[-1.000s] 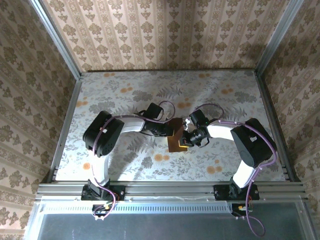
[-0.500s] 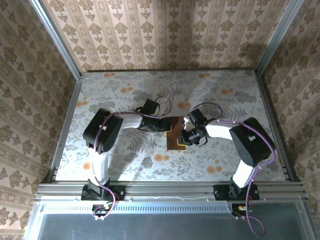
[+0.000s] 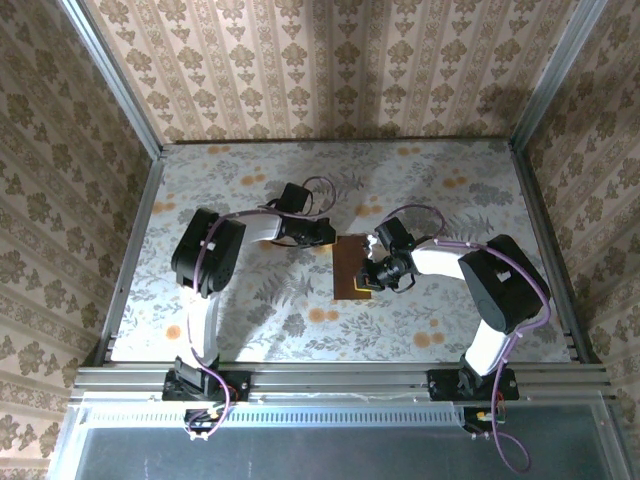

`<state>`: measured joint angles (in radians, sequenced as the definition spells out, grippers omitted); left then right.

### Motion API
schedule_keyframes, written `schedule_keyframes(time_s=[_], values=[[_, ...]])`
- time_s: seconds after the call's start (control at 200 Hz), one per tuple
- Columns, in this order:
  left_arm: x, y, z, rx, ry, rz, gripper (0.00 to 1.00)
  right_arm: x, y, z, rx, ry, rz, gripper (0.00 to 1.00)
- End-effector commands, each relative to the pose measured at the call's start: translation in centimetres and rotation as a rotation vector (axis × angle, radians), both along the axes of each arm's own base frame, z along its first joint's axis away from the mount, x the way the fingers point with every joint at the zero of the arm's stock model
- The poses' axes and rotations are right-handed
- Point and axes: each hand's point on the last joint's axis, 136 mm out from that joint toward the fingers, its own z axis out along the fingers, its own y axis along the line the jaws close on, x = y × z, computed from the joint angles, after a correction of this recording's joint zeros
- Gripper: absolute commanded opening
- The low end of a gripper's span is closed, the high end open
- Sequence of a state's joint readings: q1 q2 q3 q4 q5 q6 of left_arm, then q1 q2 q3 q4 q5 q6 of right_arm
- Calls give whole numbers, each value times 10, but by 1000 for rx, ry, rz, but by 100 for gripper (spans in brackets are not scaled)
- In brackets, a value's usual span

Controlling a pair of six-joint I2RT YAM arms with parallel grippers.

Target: Fold a paper plane with a square sheet of paper (fold left side to right side)

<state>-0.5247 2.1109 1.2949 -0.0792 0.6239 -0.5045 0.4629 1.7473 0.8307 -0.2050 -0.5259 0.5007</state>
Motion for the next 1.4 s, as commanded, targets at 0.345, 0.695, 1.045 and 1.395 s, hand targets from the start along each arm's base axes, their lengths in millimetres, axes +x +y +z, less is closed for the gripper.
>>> schedule_keyframes(time_s=[0.345,0.695,1.045,1.395], values=[[35,14,10,45,-86,39,0,-39,-43,-57,-260,137,-63,0],[-1,46,68,36,-184,84,0,-1,-5,-44,-141,43,-148,0],[-48,27,39,25,-87,-2,0,12,9,-42,-148,30,-136,0],[-32,27,-1,112,-69,-1,0,6,15,-43,-137,37,-117,0]])
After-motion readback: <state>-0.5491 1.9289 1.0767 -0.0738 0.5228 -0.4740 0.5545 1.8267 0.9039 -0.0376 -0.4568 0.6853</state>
